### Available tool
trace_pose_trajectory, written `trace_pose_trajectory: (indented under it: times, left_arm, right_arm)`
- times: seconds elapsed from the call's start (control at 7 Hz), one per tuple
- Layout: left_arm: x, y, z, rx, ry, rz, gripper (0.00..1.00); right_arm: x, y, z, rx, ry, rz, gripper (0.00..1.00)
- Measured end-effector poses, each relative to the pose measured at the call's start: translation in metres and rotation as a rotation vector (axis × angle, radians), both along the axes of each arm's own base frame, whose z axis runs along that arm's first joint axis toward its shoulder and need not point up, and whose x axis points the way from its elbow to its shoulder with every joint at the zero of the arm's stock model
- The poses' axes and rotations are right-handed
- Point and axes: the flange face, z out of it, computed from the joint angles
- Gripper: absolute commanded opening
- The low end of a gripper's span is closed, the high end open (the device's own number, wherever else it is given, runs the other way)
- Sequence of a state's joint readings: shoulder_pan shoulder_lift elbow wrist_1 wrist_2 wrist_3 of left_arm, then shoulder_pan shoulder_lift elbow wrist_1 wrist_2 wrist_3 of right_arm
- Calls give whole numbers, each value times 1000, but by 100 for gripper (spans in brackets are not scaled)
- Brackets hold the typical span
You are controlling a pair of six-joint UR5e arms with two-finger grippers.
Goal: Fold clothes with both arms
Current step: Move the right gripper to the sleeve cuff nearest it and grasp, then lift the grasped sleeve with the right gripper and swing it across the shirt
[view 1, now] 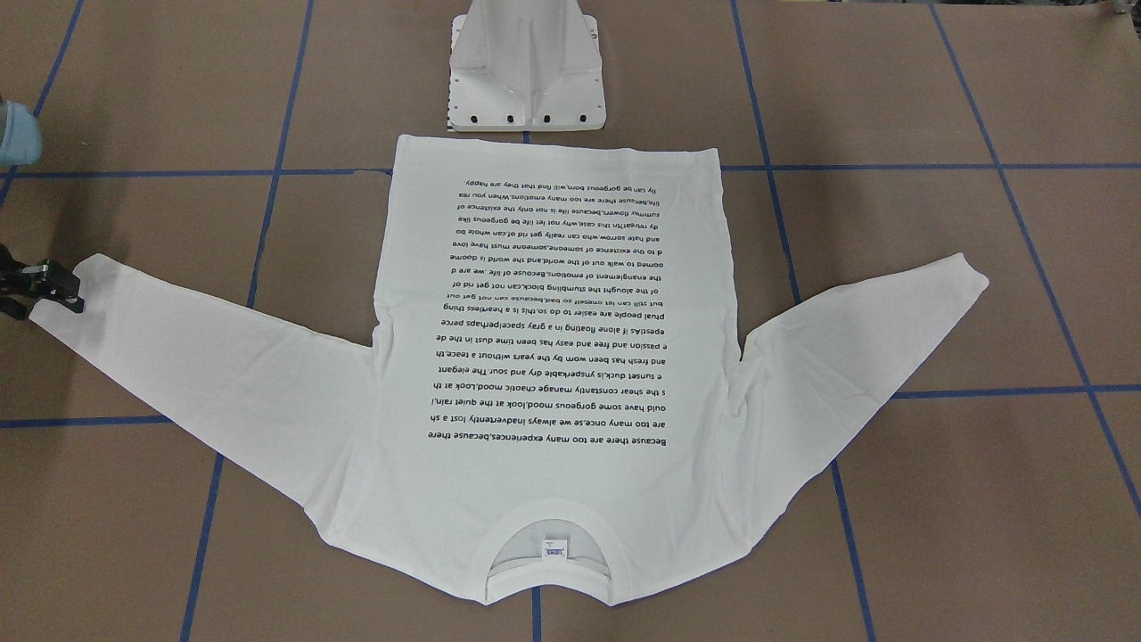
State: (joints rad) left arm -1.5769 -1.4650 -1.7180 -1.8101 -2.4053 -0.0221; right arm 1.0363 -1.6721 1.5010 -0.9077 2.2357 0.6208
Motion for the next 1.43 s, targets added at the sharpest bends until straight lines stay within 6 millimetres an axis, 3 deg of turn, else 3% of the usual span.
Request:
trace_pose_trajectory:
  times: [0.14,0.43,0.71,1.0,1.14,1.43]
  left_arm:
    - [0,0,1,-2,0,0,100]
    - [0,0,4,-7,0,1,100]
    - [0,1,5,-9,0,1,99]
    - [0,1,6,-13,4,1,99]
    - [0,1,6,-14,5,1,99]
    - [1,0,6,-12,8,2,99]
  right_arm:
    - [0,0,-2,1,-3,-1,4]
    - [-1,-2,-14,10,-18,-3,0]
    - [1,-5,-59,12,-41,-4,0]
    - [13,4,-118,44,-78,16,0]
    - [11,3,-159,56,-133,36,0]
    - [-14,-31,-270,19,-303,115,0]
